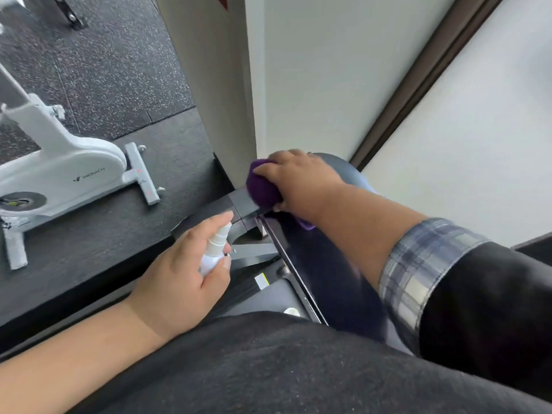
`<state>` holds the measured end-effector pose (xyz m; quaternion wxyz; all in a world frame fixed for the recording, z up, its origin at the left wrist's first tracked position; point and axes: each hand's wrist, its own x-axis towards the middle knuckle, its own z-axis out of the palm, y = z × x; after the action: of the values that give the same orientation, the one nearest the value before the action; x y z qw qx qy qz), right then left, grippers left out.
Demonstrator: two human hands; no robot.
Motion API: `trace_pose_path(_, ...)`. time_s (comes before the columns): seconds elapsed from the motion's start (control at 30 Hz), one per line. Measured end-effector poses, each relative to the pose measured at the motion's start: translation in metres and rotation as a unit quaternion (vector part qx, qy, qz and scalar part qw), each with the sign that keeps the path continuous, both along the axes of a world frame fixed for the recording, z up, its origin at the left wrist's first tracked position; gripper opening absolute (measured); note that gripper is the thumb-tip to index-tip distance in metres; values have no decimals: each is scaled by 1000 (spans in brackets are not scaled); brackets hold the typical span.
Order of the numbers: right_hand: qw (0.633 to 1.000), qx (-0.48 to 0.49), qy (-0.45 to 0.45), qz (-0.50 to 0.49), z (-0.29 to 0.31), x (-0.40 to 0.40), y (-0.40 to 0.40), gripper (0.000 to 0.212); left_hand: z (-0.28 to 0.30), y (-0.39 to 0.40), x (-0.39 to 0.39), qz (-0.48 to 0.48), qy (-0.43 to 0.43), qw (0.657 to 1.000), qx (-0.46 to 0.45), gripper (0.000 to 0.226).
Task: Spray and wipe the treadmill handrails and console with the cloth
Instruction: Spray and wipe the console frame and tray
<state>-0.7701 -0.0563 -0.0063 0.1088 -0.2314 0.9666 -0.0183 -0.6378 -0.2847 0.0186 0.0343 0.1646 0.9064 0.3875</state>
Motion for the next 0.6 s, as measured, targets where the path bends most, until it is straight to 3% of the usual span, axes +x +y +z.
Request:
trace_pose_path(0.13, 987, -15, -1, -159, 2, 0, 52, 80, 1, 4, 4, -20, 10, 1000, 3, 56)
trace_pose_path(0.3, 927, -98, -48, -358, 1, 24, 93, 81, 2, 10, 4, -38, 14, 999, 13, 55)
trace_pose_path(0.6, 910, -80, -21, -407, -5, 79, 108, 84, -6, 8, 9, -54, 17, 998, 8, 56)
